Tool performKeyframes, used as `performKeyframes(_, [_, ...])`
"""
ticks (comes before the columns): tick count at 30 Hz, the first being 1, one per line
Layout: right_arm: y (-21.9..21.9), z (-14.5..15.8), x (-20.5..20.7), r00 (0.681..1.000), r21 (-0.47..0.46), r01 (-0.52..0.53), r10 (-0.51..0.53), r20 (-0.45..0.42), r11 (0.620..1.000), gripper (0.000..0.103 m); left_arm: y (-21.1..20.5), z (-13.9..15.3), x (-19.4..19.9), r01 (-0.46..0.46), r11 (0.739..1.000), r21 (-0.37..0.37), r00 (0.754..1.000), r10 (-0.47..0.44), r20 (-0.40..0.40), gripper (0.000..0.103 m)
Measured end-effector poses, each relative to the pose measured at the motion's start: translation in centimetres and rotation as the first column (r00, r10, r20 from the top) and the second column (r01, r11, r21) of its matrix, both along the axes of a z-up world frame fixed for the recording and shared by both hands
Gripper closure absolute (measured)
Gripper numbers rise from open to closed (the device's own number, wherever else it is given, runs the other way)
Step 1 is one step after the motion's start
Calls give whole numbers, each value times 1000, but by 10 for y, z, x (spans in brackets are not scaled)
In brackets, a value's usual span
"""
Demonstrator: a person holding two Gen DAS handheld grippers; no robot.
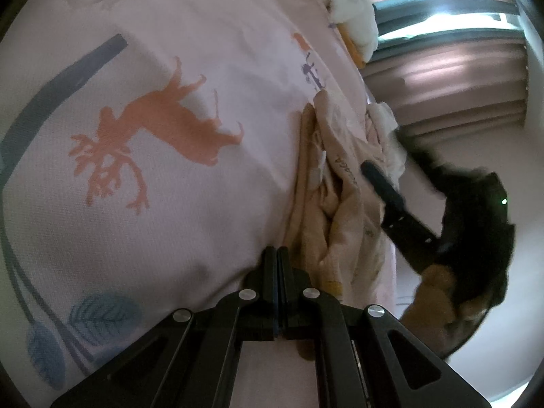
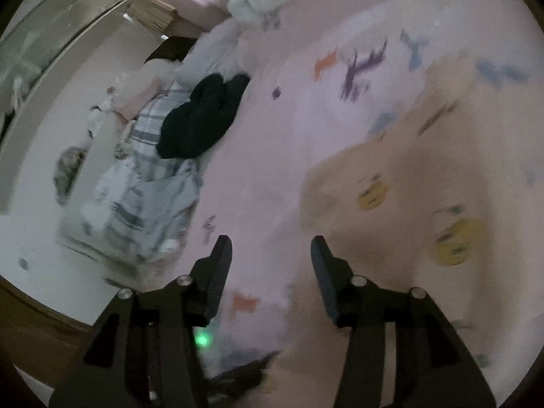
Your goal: Fold small clothes
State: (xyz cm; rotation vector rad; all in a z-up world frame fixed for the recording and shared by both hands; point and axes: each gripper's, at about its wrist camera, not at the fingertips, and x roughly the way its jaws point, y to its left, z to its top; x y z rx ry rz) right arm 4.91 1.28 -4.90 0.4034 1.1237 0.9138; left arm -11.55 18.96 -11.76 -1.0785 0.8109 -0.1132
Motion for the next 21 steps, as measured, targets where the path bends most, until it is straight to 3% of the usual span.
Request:
performKeyframes(1, [1,-3,-4,999,-58,3,-1,33,998,67,0,0,0,-4,1000,-3,1000,4,0,97])
performKeyframes(3, [4,-21,-7,1000,-149,-10,11,4,989,82,0,4,-2,-9,1000,28,1000,9,0,97])
performKeyframes(4, [5,-30,-10,1000,-155,-21,20,-8,988,83,0,6,-4,-19,999,47,1000,19,4,97])
performKeyframes(7, [3,-28,-23,997,-145,-26,37,71,989,83,5,9,-10,-69,995,68,998,68,15,97])
performKeyframes(11, [6,-14,-41,989,-129,-120,130,72,984,81,17,4,-16,-104,994,13,994,104,24,97])
performKeyframes(14, [1,-7,-44,983,-105,-142,153,106,984,81,16,4,-16,-107,994,16,994,106,22,97])
performKeyframes(18, [3,-44,-49,988,-20,-148,146,-56,989,82,16,5,-14,-128,992,5,992,128,8,97])
performKeyframes(21, [0,-45,-70,987,-22,-157,157,14,987,82,22,2,-16,-161,986,-50,987,162,12,97])
